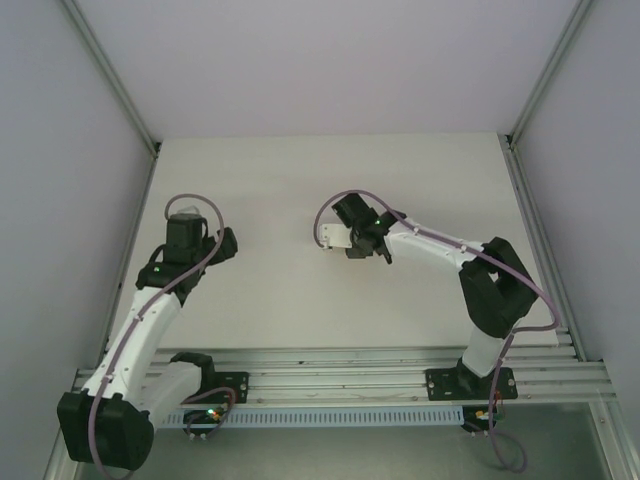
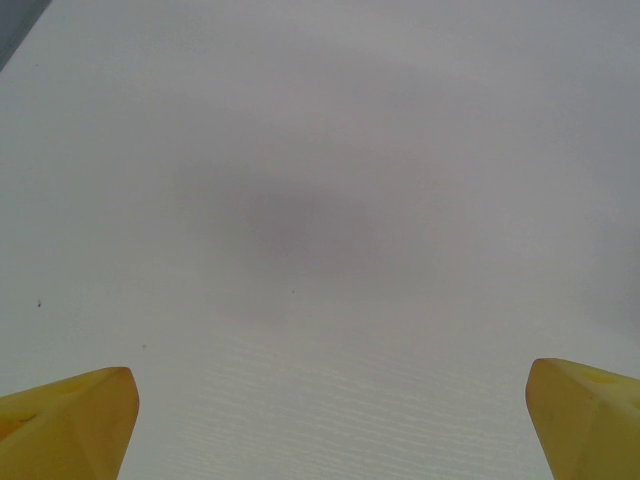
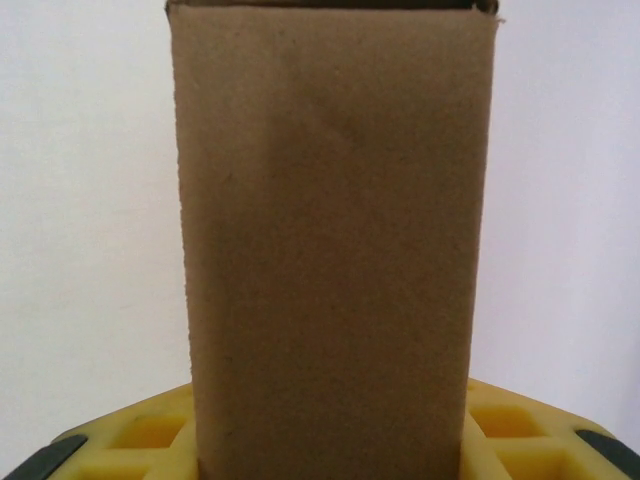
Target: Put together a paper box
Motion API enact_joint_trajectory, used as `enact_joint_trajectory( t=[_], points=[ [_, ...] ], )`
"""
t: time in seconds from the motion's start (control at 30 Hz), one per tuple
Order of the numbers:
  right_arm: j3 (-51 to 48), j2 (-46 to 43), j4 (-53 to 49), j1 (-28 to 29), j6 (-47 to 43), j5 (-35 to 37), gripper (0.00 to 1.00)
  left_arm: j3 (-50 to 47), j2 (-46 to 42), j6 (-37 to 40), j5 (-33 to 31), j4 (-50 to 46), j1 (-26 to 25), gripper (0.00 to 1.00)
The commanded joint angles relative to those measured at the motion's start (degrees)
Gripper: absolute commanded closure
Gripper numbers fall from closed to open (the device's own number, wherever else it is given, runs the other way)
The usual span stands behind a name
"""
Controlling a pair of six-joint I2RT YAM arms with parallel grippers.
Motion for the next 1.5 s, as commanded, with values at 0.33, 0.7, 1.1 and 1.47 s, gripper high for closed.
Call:
enact_joint_trajectory(
  t=[0.33, 0.7, 1.1, 1.47],
  points=[
    [-19.3, -6.6, 16.3, 6.2, 5.1, 1.3, 0.37, -2.8, -1.2, 3.4, -1.1, 1.8, 0.5, 0.0],
    [-23.1, -19.8, 6.1, 7.1, 11.1, -7.3, 0.0, -6.2, -3.3, 6.4, -3.1, 8.3, 0.5, 0.0],
    [-37.3, -39.7, 37.6, -22.2, 50.2, -11.0, 0.0, -16.2, 9.0, 19.9, -10.9, 42.4, 4.4, 0.0],
    [-50.3, -23.8, 69.6, -31.1, 47.6, -17.2, 0.0, -30.2, 20.2, 24.2, -4.6, 82.5, 7.5, 0.0]
  ],
)
